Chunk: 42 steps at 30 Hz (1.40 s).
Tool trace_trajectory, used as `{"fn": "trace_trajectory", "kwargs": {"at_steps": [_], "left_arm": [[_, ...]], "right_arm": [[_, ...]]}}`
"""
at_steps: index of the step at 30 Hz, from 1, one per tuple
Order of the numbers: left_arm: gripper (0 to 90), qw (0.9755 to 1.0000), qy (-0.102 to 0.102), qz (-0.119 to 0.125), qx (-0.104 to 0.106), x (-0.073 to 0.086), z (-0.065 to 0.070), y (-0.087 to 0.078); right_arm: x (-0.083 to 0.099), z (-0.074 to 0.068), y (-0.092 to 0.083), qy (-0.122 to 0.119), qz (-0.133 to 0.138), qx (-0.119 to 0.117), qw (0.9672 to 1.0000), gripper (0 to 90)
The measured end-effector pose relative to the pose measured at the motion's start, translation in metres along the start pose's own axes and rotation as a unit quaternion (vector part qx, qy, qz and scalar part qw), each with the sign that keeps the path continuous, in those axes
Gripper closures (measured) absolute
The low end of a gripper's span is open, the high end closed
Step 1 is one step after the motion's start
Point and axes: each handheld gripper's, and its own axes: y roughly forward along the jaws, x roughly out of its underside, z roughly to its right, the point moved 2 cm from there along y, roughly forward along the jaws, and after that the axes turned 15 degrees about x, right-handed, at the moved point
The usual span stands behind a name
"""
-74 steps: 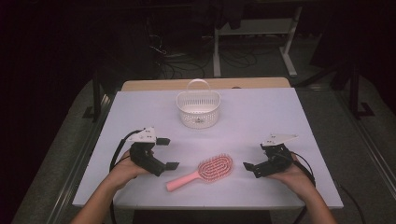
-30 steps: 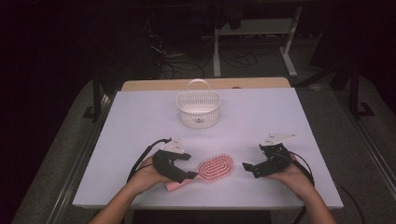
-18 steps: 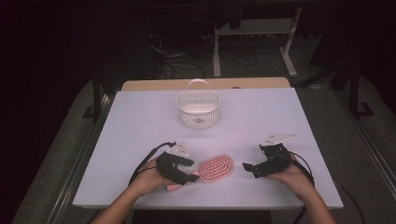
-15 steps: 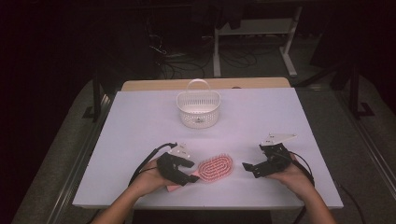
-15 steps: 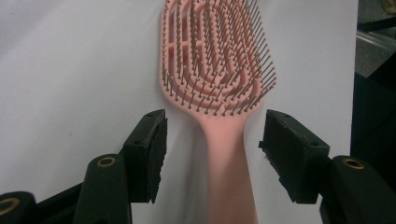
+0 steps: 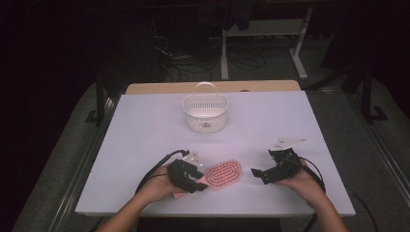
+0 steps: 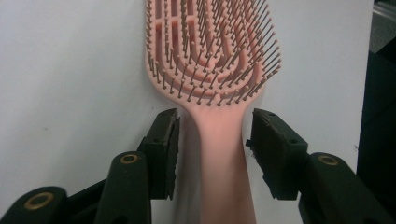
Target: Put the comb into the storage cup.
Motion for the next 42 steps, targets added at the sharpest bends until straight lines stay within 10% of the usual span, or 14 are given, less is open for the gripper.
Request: {"fn": "trace_trajectory", "kwargs": {"at_steps": [26,42], "left_arm": [[70.3,0.998,0.005,-0.055,-0.031,-0.011,-0.001,0.002],[70.5,0.9996,0.001,-0.012,-0.025,-0.005,-0.005,-0.013]], "right_arm": [[0.0,0.0,0.001,0.003,-0.002,-0.003,1.0,0.0],[0.001,0.003,-0.002,0.013,0.006,-0.003,0.9999,0.0]]}}
